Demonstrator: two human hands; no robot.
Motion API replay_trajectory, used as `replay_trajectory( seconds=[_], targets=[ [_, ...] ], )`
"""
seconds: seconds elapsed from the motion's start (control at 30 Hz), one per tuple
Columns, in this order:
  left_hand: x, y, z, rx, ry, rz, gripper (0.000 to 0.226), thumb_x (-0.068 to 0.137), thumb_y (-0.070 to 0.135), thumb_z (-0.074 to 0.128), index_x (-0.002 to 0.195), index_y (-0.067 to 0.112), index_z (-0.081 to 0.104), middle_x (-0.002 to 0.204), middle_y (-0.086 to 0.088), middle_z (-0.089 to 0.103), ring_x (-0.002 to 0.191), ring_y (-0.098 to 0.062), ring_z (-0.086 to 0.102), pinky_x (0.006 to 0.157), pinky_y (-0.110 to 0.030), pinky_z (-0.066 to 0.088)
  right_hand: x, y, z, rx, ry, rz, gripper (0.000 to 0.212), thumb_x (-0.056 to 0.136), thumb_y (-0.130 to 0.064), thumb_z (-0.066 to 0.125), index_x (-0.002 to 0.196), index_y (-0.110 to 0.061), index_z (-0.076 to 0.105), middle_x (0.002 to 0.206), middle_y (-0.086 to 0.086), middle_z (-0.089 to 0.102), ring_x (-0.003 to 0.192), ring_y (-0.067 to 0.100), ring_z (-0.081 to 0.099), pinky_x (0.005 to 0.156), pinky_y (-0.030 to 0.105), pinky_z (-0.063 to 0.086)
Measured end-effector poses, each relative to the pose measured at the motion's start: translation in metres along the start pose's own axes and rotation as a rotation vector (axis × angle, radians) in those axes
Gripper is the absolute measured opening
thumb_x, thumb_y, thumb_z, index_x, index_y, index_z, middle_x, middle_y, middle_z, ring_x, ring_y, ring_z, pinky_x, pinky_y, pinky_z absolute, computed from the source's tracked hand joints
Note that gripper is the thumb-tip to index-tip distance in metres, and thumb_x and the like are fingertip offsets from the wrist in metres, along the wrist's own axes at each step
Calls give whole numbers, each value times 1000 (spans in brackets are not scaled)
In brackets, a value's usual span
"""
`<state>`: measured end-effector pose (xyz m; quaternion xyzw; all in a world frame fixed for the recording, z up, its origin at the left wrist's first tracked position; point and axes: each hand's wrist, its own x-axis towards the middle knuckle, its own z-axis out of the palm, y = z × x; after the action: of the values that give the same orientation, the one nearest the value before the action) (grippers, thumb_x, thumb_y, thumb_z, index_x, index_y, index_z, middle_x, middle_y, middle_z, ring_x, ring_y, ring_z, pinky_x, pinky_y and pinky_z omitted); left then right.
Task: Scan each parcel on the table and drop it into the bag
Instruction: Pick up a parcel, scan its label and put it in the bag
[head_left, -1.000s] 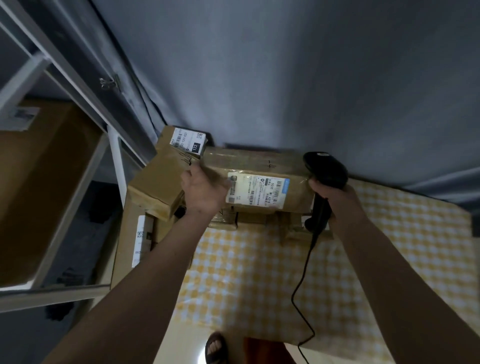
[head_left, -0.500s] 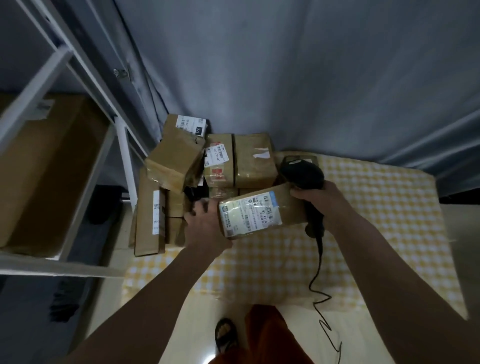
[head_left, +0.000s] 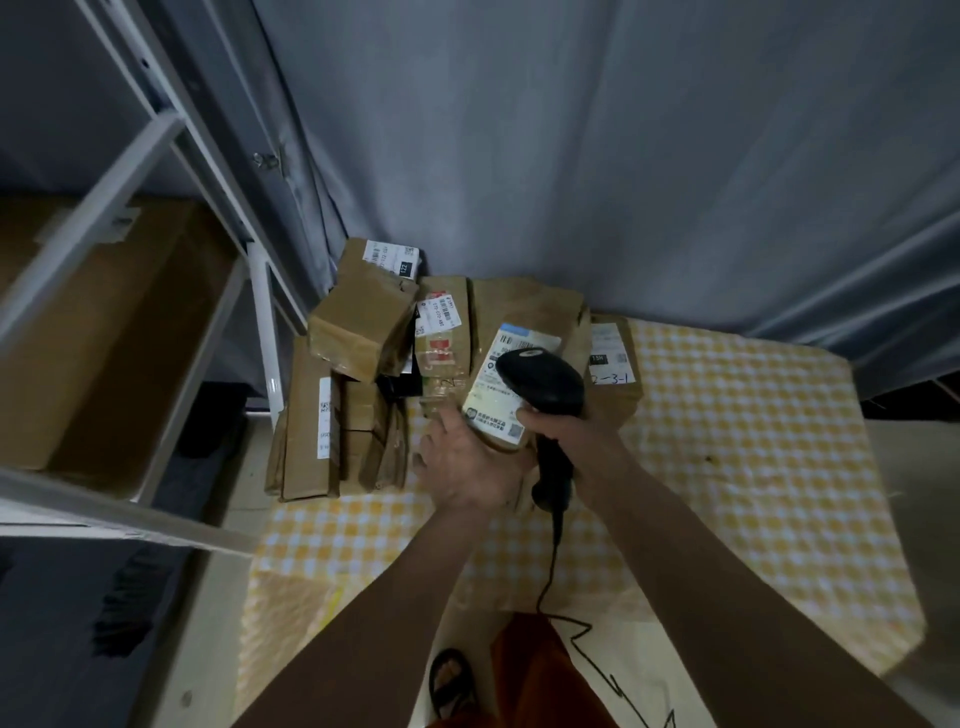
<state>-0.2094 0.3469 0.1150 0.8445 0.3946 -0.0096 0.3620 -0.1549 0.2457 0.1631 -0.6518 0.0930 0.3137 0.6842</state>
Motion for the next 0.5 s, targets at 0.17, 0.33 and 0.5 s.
replay_trajectory(
  seconds=[0.17,0.33,0.5],
  targets=[
    [-6,6,-6,15,-59,23,96,56,54,81,128,15,31,129,-6,47,124,-26,46,101,-41,42,-5,3,-15,-16,-39,-36,30,78,-1,71,107,-9,67,97,4,74,95,21,69,82,34,54],
    [-9,5,-11,-218,-135,42,87,50,57,85,113,22,35,108,6,60,99,-16,63,82,-35,55,-8,-2,-24,8,-71,-53,28,79,3,68,102,-14,68,93,2,75,88,18,71,78,34,55],
    [-3,2,-19,-509,-194,-48,58,61,71,74,88,25,48,92,4,65,91,-20,64,82,-35,52,-12,-16,-41,-56,-116,-34,35,76,3,69,109,-8,64,94,5,72,94,24,68,78,36,52]
  ],
)
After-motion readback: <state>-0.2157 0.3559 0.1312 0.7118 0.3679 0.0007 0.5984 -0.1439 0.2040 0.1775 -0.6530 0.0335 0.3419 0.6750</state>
